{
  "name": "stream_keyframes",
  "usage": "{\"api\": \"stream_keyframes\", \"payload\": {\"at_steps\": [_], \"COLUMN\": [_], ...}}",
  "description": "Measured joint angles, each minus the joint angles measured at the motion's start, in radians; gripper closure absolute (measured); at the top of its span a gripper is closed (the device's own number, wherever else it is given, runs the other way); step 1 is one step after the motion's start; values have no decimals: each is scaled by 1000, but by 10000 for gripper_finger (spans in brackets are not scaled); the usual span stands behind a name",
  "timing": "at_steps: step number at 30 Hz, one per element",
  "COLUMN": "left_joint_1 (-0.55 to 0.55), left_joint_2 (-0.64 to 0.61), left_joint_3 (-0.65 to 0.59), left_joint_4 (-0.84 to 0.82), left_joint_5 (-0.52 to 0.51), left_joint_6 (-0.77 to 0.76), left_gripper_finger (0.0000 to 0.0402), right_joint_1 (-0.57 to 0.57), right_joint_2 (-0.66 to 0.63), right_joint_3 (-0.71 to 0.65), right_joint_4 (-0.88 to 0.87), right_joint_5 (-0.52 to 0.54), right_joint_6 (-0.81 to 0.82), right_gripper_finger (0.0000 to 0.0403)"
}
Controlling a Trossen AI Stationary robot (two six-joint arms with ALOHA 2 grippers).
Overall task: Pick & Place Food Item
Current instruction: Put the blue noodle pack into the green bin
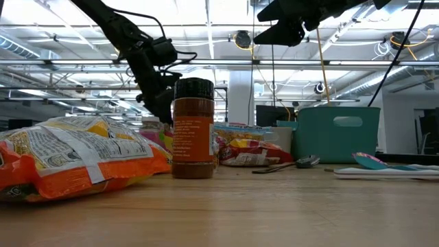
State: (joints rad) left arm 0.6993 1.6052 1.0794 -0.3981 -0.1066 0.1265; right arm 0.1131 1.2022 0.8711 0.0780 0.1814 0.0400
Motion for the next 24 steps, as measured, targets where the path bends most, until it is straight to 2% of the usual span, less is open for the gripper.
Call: {"api": "stream_keyframes", "payload": {"at_steps": [8, 18, 21, 24], "left_joint_1": [-15, -47, -73, -109], "left_joint_2": [-58, -308, -393, -495], "left_joint_3": [3, 2, -53, -165], "left_joint_4": [-50, -165, -133, -25], "left_joint_5": [12, 284, 302, 296], "left_joint_6": [-2, -57, -78, -99], "left_gripper_finger": [249, 263, 270, 279], "right_joint_1": [0, 0, 0, 0], "right_joint_2": [0, 0, 0, 0], "right_joint_3": [0, 0, 0, 0], "right_joint_4": [0, 0, 0, 7], "right_joint_5": [0, -2, -2, -2], "right_joint_6": [0, 0, 10, 59], "right_gripper_finger": [6, 6, 5, 6]}}
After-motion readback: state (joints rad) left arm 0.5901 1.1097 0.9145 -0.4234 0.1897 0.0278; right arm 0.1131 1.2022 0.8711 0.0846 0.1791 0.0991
